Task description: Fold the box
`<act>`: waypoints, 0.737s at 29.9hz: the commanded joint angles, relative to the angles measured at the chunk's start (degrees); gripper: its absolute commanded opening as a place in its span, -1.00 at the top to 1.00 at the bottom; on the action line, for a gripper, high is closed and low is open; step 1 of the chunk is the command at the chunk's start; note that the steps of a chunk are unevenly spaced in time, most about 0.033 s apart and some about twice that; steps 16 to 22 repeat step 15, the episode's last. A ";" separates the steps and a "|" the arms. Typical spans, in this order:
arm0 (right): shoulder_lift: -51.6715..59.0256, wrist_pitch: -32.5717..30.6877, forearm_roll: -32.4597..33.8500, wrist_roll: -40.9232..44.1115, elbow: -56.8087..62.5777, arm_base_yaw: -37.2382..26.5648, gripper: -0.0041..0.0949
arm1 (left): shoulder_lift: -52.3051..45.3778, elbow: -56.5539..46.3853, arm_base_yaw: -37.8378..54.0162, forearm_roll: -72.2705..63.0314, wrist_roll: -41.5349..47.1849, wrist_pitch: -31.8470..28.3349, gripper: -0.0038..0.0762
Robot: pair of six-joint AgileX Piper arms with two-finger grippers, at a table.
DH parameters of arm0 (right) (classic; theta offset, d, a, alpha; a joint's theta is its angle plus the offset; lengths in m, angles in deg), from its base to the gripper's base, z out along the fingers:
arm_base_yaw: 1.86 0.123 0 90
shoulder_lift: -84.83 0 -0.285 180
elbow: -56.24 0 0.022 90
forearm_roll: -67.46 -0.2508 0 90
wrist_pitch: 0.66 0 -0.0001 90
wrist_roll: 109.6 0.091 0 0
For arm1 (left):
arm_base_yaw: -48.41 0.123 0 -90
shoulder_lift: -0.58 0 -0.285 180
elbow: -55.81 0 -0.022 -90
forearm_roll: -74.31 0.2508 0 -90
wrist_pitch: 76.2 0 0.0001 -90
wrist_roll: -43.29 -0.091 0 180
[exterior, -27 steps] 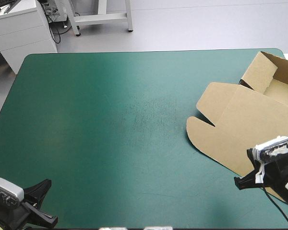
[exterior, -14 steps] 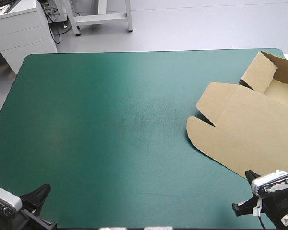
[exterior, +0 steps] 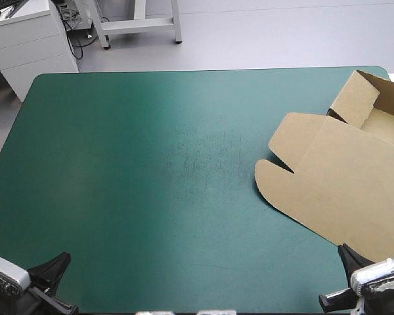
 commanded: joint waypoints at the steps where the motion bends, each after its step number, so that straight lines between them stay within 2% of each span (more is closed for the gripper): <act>1: 0.34 3.77 0.59 1.19 -1.22 0.05 0.93 | -0.81 1.27 -0.20 -0.62 0.83 -3.95 0.98; 22: 0.69 3.90 1.91 1.78 -1.22 0.05 0.96 | -0.81 1.27 -0.20 -0.77 0.83 -3.95 0.98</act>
